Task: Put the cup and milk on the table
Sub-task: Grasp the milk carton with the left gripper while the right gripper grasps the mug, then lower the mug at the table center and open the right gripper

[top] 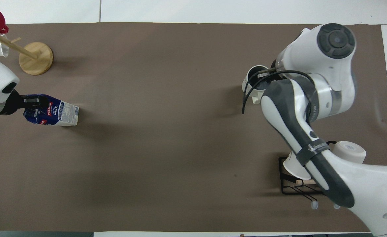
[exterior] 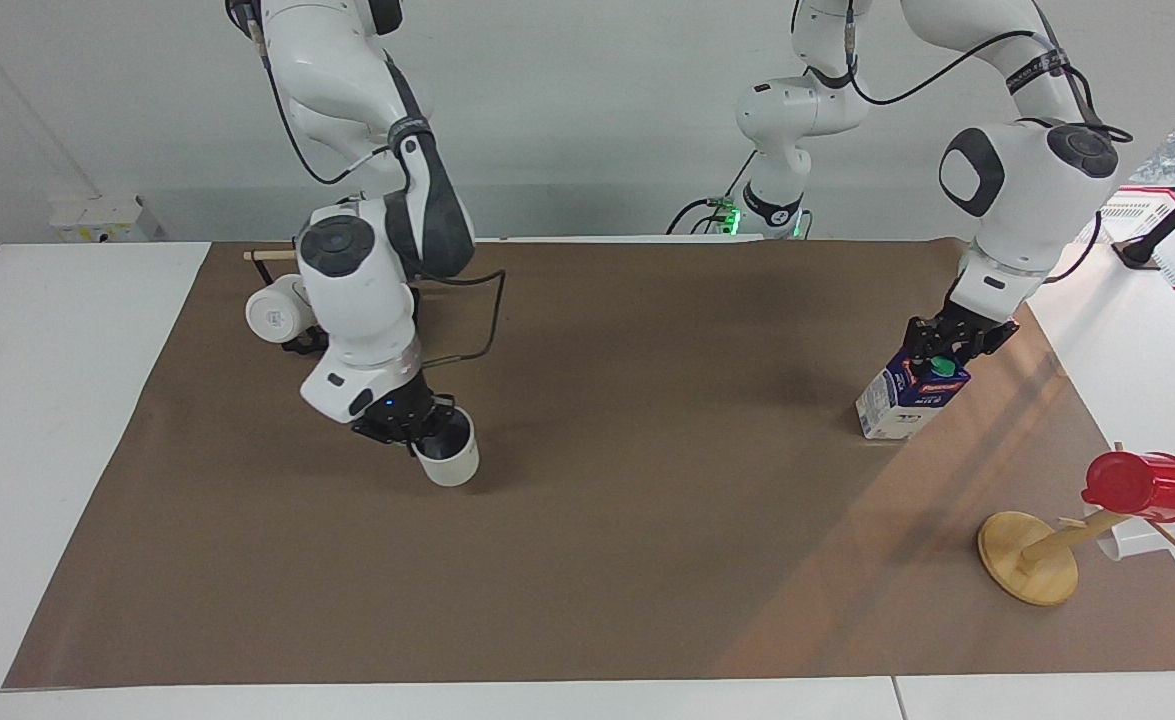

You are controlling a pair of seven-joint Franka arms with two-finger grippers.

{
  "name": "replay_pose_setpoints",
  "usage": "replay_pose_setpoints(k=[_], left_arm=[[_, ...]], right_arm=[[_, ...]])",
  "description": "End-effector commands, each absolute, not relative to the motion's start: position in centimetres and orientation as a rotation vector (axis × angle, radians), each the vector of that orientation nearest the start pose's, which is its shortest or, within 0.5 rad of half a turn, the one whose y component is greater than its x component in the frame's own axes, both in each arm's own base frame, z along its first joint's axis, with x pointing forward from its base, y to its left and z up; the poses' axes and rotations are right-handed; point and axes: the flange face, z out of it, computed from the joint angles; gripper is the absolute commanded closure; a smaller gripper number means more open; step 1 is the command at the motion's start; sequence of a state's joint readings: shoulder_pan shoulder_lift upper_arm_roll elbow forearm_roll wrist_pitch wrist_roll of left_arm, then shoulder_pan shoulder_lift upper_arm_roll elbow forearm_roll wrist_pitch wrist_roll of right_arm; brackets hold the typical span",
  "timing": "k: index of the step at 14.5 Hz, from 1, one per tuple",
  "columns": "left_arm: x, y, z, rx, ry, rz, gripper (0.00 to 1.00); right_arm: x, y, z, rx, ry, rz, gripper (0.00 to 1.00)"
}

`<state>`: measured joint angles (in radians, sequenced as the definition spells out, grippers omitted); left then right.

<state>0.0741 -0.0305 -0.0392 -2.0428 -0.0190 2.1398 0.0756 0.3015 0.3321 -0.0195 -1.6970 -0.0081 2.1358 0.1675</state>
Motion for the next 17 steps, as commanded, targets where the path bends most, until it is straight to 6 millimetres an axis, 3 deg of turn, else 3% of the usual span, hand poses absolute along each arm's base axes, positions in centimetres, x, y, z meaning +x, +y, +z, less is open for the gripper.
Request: replay_pose_setpoints(k=[1,3,6,11,14,16,17], left_arm=[[55.3,2.2,50.1,-3.158,0.043,-0.187,1.0],[55.4,2.0,53.0,-3.162,0.05,-0.163,1.0],[54.9,2.1,56.1,-3.16,0.055,-0.158,1.0],[54.1,2.1,58.4,-3.144,0.007,-0.158,1.0],[54.1,1.7,61.6,-3.141,0.02,-0.152,1.0],[53.8,1.6,62.2,-3.141,0.022,-0.15,1.0],[53.7,1.6,62.3,-3.139,0.02,-0.152,1.0]], right_arm=[[62.1,21.9,40.6,-3.126,-0.131,-0.18,1.0],[60.2,24.8,39.4,-3.119,-0.136,-0.184,1.0],[58.8,24.8,37.7,-3.103,-0.126,-0.232,1.0],[57.6,24.7,36.3,-3.094,-0.134,-0.255,1.0],[57.1,25.9,36.4,-3.084,-0.139,-0.271,1.0],[56.8,25.7,35.9,-3.082,-0.122,-0.275,1.0],[56.9,25.3,35.9,-3.085,-0.111,-0.271,0.59]])
